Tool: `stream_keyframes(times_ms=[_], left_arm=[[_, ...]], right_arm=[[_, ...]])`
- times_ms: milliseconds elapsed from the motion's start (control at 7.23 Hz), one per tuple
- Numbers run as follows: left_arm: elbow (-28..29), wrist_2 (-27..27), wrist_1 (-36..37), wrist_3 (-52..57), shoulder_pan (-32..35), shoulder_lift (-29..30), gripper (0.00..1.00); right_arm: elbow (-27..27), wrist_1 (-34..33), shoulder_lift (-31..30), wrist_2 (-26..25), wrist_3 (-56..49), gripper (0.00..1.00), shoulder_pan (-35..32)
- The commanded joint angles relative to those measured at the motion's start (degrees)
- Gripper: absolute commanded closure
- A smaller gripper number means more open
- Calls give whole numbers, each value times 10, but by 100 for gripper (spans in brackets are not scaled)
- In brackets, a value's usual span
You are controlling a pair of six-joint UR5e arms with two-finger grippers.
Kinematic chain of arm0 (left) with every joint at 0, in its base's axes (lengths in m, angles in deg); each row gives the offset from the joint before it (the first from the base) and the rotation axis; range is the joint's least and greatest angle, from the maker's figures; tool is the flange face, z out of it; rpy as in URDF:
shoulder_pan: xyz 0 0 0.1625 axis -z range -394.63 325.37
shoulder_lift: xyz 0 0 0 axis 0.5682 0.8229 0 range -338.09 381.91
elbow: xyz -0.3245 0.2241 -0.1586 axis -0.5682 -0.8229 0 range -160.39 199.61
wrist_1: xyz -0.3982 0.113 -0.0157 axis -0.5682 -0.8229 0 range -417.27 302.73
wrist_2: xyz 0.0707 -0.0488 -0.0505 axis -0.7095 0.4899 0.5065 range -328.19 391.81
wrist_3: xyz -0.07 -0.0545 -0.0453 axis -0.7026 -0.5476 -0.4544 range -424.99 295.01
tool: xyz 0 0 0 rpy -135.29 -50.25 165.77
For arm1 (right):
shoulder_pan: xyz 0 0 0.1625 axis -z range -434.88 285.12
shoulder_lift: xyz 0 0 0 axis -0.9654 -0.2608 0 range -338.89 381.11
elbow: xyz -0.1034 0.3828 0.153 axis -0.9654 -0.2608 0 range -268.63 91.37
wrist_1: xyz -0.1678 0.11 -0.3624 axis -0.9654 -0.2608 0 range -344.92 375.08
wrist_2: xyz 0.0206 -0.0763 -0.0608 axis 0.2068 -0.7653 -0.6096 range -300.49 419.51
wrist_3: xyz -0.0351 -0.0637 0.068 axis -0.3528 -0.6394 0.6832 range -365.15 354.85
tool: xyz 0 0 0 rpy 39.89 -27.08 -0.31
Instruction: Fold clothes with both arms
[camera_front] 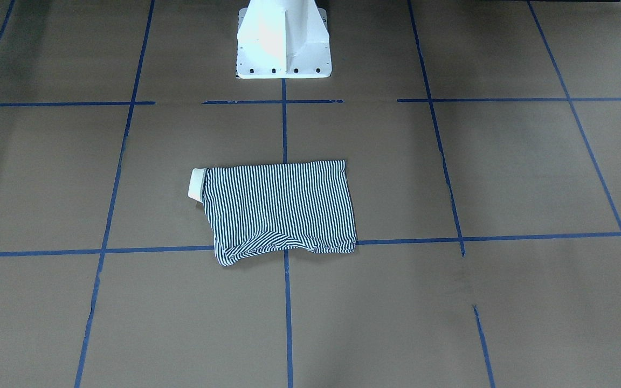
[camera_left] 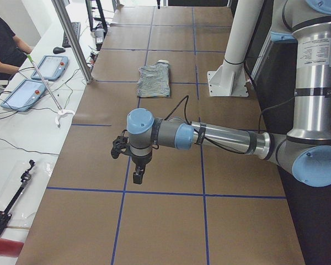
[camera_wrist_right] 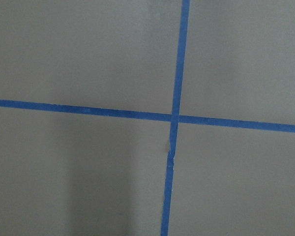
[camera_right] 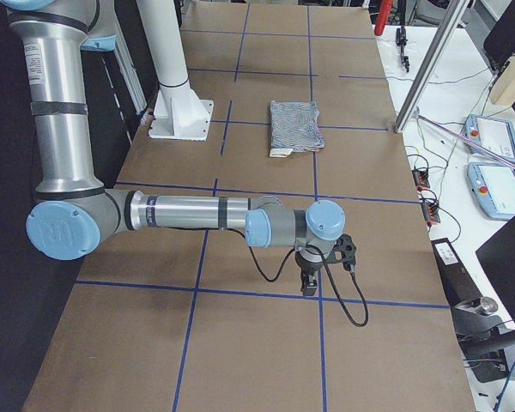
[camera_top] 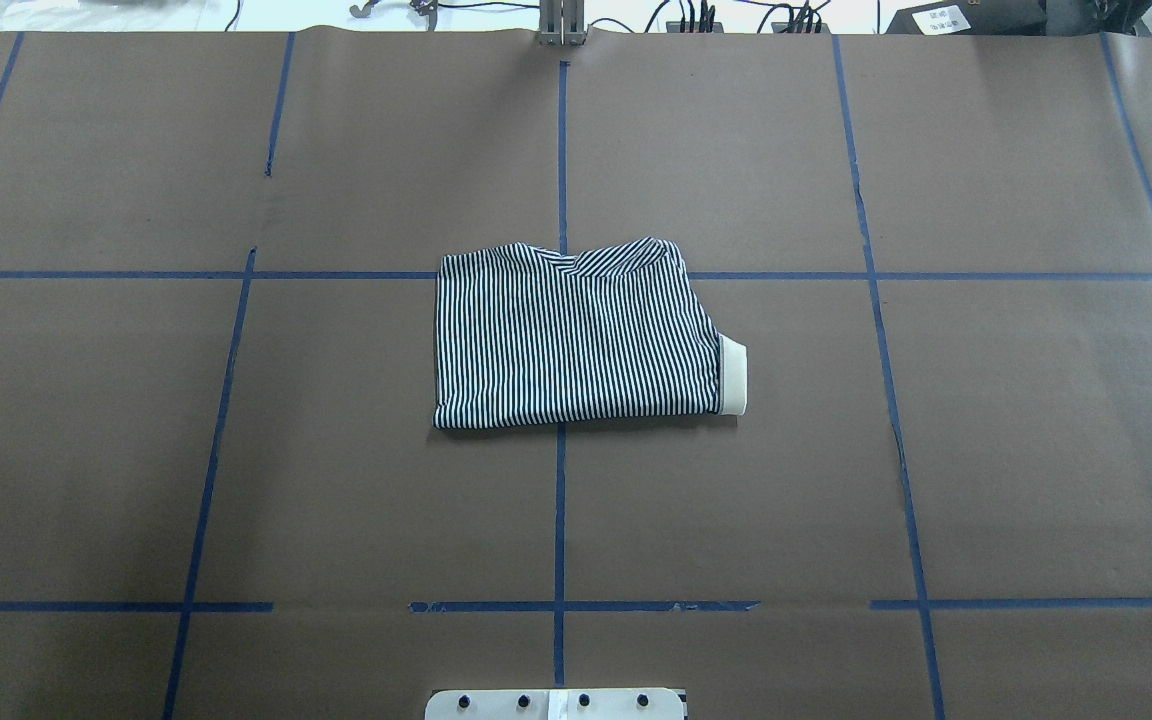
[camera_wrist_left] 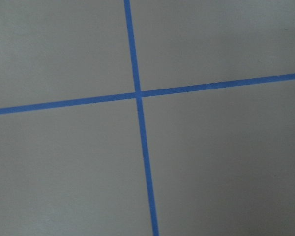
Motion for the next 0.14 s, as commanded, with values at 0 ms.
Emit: stream_keyframes(times_ms=[0], left_arm=[[-8,7,-5,0,0,1,0]], right_arm=[[12,-6,3,3,-1,0,0]])
